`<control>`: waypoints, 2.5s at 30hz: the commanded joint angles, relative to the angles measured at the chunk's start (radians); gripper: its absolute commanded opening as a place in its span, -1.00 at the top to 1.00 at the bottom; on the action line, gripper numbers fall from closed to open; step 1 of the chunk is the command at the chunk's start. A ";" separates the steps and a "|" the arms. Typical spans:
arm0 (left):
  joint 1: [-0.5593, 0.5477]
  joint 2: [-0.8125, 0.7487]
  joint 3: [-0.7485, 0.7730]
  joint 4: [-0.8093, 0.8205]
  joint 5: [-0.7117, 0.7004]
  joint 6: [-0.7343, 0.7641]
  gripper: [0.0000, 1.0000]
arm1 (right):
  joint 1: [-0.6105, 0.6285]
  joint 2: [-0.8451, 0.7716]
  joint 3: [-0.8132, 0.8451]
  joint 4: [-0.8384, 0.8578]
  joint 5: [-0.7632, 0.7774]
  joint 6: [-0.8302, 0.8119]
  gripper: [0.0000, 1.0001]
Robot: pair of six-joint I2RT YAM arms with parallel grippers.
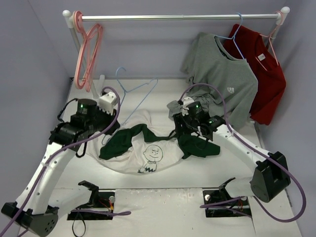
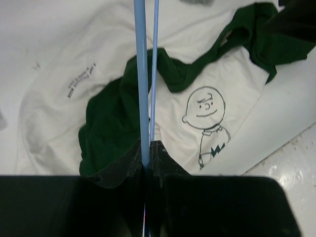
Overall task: Place the t-shirt on the hanger
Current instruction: Pick up the hanger from the clothesline, then place the T-shirt on the hanger.
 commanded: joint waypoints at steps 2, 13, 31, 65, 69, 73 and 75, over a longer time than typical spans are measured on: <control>-0.011 -0.107 -0.076 0.027 0.020 -0.009 1.00 | 0.007 0.043 -0.006 0.070 0.101 0.044 -0.12; -0.025 -0.199 -0.159 -0.046 0.040 0.005 1.00 | 0.087 0.136 0.046 0.079 0.253 0.084 0.06; -0.032 -0.210 -0.197 -0.039 0.043 -0.006 1.00 | 0.182 0.143 0.114 0.047 0.503 0.102 -0.21; -0.051 -0.218 -0.255 -0.028 0.160 0.016 1.00 | 0.130 0.252 0.082 0.083 0.419 0.036 1.00; -0.055 -0.219 -0.298 0.003 0.183 0.014 1.00 | 0.075 0.218 0.102 0.079 0.362 -0.017 1.00; -0.065 -0.224 -0.329 0.033 0.203 0.009 1.00 | 0.035 0.210 0.129 0.065 0.258 -0.095 1.00; -0.071 -0.227 -0.343 0.067 0.230 -0.001 1.00 | 0.022 0.215 0.148 0.051 0.236 -0.111 1.00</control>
